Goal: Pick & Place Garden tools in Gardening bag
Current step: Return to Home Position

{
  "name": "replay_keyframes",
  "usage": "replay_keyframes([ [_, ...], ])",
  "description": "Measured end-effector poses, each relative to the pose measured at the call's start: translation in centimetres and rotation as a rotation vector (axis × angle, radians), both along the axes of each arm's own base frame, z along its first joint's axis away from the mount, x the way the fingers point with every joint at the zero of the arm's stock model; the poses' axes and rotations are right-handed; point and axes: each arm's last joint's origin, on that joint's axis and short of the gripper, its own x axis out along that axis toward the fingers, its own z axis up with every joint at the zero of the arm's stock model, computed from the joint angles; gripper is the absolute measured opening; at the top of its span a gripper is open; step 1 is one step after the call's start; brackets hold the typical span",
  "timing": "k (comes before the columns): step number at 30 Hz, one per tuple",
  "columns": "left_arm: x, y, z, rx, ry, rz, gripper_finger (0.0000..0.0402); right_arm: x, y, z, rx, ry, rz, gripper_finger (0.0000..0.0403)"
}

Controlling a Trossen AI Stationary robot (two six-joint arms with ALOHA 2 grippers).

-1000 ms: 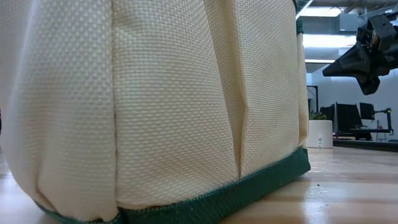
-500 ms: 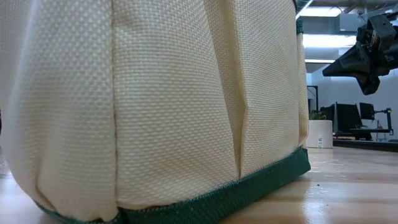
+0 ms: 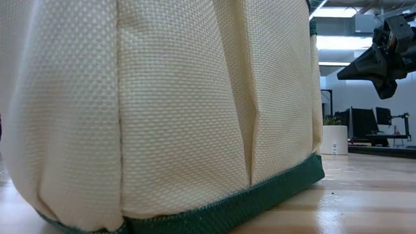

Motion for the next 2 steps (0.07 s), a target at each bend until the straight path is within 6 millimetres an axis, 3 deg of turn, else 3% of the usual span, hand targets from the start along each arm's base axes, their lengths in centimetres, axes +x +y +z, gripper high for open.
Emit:
replay_keyframes([
  [2, 0.0, 0.0, 0.0, 0.0, 0.0, 0.0, 0.0003, 0.0, 0.0, 0.0, 0.0, 0.0, 0.0, 0.0006],
])
